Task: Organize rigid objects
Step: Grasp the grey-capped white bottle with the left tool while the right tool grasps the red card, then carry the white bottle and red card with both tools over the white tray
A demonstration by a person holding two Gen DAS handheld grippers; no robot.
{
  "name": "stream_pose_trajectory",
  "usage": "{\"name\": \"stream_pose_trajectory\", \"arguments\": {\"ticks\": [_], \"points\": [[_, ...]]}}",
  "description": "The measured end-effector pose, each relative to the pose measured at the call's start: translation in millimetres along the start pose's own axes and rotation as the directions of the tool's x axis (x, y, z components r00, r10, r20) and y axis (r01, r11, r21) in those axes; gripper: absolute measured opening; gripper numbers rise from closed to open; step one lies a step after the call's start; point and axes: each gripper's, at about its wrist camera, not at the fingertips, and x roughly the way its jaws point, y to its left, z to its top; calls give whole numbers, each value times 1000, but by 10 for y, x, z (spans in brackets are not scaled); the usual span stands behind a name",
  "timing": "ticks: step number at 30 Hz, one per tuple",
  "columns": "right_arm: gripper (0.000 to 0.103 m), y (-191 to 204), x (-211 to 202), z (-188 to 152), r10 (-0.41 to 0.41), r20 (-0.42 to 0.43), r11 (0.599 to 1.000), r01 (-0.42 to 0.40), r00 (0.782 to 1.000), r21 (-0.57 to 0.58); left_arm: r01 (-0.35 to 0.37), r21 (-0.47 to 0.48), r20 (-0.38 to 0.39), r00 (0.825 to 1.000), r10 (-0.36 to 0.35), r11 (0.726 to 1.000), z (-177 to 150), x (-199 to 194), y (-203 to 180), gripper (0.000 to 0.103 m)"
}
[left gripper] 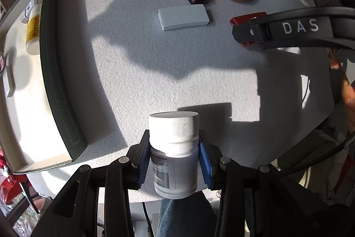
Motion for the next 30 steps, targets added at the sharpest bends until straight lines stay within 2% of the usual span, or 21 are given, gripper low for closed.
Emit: {"name": "stream_pose_trajectory", "arguments": {"ticks": [8, 10, 14, 21, 24, 30], "points": [[71, -171, -114, -443, 60, -22, 990, -57, 998, 127, 13, 34, 31, 999, -14, 999, 120, -273, 90, 43], [71, -205, -149, -547, 76, -22, 985, -72, 997, 159, 13, 49, 41, 999, -15, 999, 210, -371, -100, 43], [71, -237, -216, -693, 87, -22, 976, -80, 996, 202, 14, 68, 66, 998, -19, 998, 222, -486, -90, 43], [71, -208, -442, -666, 50, 21, 978, -54, 999, 201, 15, 78, 125, 992, -25, 997, 330, -571, 16, 43], [71, -41, -493, -588, 34, 40, 981, -41, 999, 188, 21, 72, 153, 988, -32, 997, 320, -630, 108, 43], [71, 150, -644, -559, 2, 63, 991, -10, 998, 137, 46, 12, 202, 978, -47, 999, 353, -804, 390, 43]]}}
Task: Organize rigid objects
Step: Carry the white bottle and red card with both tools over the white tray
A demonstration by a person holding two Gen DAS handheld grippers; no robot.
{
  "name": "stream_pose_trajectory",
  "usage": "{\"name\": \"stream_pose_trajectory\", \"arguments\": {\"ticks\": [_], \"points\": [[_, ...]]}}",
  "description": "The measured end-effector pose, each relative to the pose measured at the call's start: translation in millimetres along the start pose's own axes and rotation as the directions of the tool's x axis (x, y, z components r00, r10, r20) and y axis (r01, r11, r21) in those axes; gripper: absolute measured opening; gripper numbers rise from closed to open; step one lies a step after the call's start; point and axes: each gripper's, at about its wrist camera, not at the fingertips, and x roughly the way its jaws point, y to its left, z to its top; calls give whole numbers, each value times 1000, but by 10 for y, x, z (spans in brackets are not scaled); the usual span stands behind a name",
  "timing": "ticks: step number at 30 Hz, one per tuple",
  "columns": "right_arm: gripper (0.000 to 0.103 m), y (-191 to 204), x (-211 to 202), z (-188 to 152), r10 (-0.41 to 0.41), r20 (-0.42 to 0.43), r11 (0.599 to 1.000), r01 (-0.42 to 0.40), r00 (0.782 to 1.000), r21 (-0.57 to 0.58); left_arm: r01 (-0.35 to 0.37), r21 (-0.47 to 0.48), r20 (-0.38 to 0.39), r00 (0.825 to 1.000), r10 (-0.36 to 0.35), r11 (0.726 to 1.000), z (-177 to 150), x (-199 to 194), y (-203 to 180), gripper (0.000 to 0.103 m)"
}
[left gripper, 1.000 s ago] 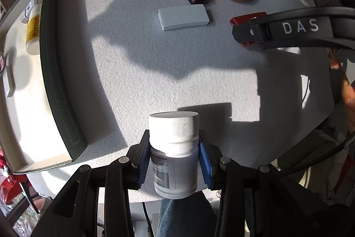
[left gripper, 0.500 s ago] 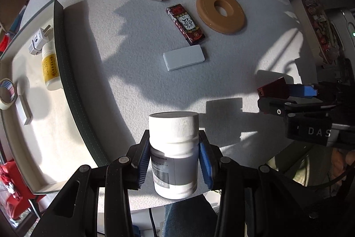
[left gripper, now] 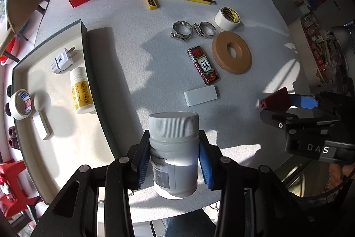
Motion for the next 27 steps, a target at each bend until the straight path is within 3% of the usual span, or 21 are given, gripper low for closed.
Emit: {"name": "stream_pose_trajectory", "arguments": {"ticks": [12, 27], "points": [[71, 323, -170, 297, -20, 22, 994, 22, 1000, -103, 5, -184, 63, 998, 6, 983, -76, -224, 551, 43], [71, 932, -195, 412, -19, 30, 968, 26, 999, -249, -19, -382, 82, 995, 54, 924, -379, -331, 1216, 43]]}}
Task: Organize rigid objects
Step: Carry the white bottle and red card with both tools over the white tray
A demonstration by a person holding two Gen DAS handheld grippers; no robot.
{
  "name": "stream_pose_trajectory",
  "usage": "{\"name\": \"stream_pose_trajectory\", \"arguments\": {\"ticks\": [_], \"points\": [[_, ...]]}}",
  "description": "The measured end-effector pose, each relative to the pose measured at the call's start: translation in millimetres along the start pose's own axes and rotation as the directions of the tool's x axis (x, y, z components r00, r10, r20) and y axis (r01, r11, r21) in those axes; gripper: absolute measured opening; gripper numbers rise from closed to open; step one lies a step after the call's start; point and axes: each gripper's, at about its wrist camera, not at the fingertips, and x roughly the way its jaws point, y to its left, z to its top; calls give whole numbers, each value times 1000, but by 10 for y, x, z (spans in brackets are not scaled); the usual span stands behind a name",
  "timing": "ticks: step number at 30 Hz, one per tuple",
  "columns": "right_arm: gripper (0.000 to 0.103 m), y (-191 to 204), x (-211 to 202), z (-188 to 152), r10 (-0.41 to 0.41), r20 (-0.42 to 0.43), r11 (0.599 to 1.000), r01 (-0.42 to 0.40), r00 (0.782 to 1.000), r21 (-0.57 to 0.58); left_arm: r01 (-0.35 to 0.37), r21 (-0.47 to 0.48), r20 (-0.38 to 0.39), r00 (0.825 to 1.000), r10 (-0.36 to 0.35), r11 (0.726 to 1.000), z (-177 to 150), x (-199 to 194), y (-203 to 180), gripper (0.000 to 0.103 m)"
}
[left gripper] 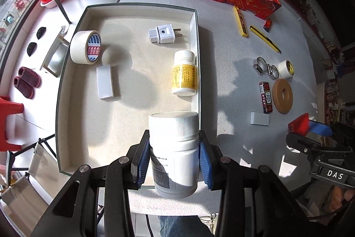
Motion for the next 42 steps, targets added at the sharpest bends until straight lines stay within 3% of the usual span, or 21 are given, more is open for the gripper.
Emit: {"name": "stream_pose_trajectory", "arguments": {"ticks": [22, 42], "points": [[71, 1006, -146, 473, 45, 36, 961, -34, 998, -274, -34, -148, 11, 999, 36, 988, -127, -25, 542, 43], [71, 1302, -131, 537, 65, 32, 941, -50, 997, -336, -48, -174, 7, 999, 50, 984, -184, -18, 670, 43]]}}
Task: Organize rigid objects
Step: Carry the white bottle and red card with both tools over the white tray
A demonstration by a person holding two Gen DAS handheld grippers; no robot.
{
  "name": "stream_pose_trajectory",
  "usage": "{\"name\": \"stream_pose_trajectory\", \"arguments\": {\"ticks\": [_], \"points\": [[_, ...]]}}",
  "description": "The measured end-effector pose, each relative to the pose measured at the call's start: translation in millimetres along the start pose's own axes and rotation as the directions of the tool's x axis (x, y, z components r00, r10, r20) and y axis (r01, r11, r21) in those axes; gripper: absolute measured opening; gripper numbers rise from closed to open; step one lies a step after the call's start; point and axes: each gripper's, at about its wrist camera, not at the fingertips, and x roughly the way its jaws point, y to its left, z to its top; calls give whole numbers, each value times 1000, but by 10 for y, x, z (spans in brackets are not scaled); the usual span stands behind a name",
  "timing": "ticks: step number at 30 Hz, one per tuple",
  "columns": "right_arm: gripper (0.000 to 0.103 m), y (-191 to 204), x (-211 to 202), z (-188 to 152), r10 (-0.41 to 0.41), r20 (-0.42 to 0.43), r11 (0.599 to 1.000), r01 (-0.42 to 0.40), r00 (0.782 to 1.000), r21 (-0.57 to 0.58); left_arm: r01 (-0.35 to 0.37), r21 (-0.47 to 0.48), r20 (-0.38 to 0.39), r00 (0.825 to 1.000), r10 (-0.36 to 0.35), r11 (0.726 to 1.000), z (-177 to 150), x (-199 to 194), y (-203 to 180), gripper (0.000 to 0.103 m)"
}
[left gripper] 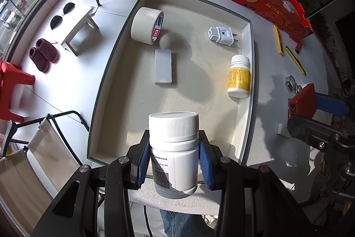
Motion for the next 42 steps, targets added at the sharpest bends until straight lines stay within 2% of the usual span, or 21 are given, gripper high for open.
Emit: {"name": "stream_pose_trajectory", "arguments": {"ticks": [16, 25, 42], "points": [[71, 35, 65, 82, 18, -1, 1000, -18, 1000, 19, -29, -13, 14, 999, 29, 999, 88, -17, 115, 43], [71, 53, 158, 275, 55, -1, 997, -55, 998, 55, -68, -9, 10, 998, 68, 998, 195, 62, 136, 43], [71, 108, 357, 591, 77, -21, 996, -76, 997, 53, -87, -9, -9, 996, 87, 996, 313, 195, 93, 43]]}}
